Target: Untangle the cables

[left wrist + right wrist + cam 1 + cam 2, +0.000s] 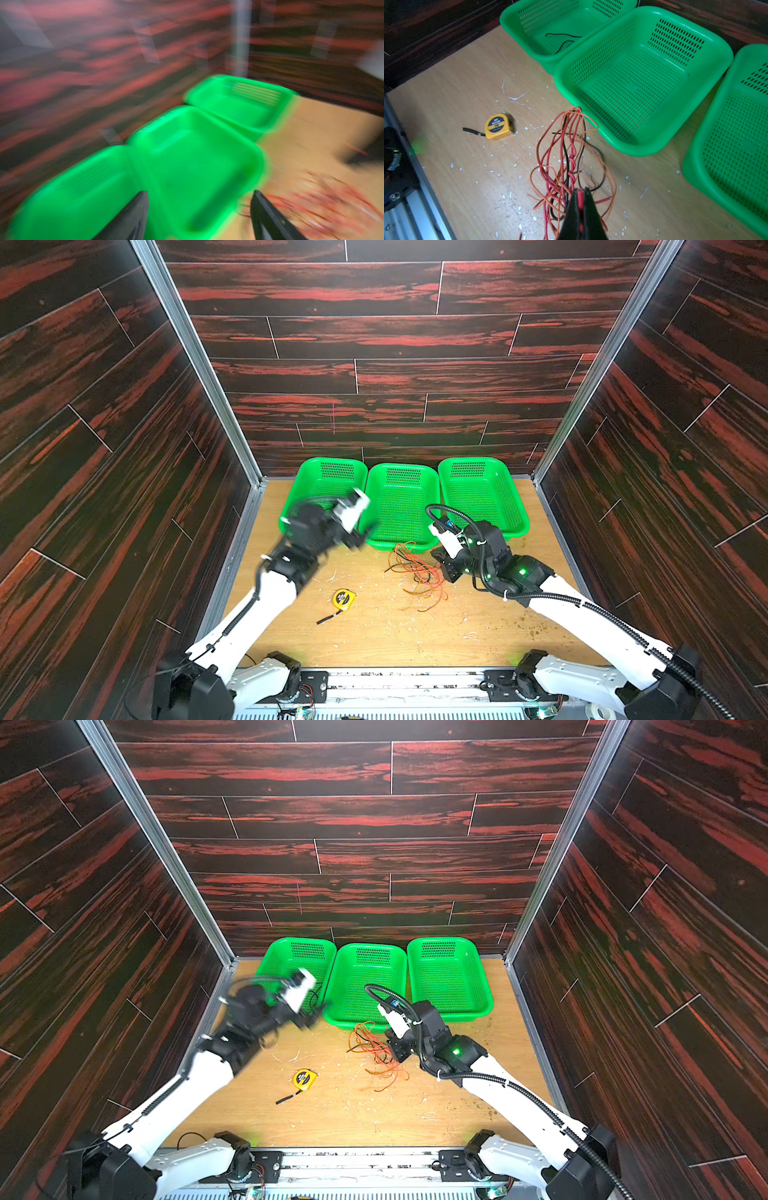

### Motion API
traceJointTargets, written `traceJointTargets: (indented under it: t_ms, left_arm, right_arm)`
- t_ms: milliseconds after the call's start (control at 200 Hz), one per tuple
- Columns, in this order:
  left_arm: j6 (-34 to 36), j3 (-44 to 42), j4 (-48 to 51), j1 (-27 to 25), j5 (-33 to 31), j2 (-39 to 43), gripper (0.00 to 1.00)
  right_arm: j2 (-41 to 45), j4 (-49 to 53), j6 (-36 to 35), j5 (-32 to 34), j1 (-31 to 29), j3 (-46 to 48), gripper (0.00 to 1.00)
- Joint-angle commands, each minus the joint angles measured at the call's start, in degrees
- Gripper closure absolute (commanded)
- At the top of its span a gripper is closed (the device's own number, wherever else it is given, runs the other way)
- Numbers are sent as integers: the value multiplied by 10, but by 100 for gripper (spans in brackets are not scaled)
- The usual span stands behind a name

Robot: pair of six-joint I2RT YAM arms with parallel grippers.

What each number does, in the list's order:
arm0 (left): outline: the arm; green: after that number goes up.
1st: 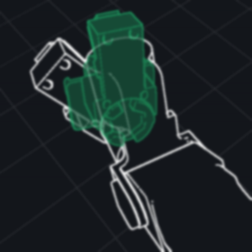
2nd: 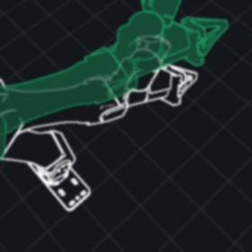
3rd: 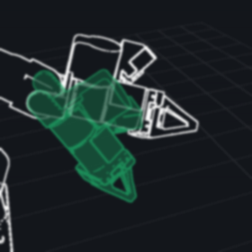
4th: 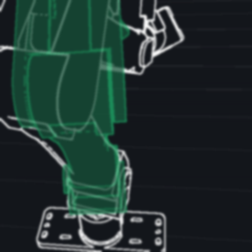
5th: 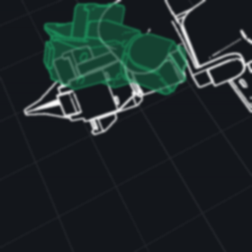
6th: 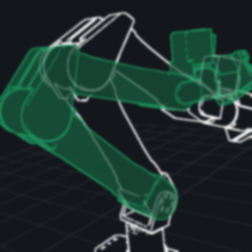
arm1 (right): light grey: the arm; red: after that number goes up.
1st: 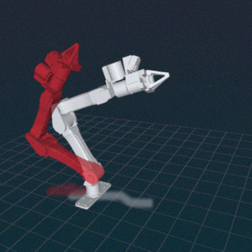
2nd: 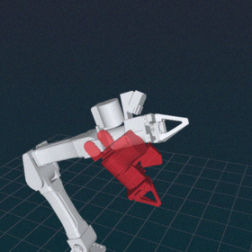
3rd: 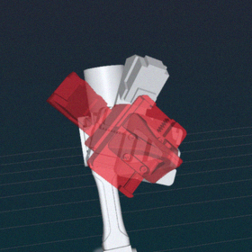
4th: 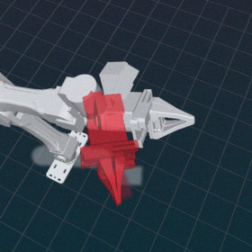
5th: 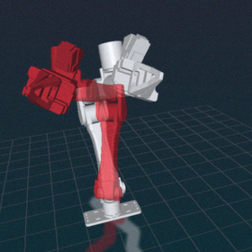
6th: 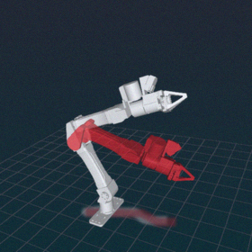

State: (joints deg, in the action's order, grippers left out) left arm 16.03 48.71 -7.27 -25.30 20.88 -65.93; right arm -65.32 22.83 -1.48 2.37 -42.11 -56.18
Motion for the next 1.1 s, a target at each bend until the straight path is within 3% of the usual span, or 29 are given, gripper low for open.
traceJointTargets:
  t_ms: [0, 180, 471, 671, 1097]
  left_arm:
    - [38, -34, -9, -48, 22, 4, 14]
    - [-49, -88, -96, -65, -20, -17, 9]
    - [-131, -116, -74, -64, -42, -25, 26]
    - [-197, -164, -100, -64, -113, 4, 31]
    - [-279, -197, -179, -64, -100, -40, 28]
  right_arm:
    - [-18, 14, -16, -26, -3, -14, 100]
    - [-14, -9, -13, -29, -3, 13, 100]
    - [14, -68, -19, -44, -3, 50, 100]
    - [25, -98, -23, -33, -4, 66, 100]
    - [50, -174, -43, -54, -5, 99, 100]
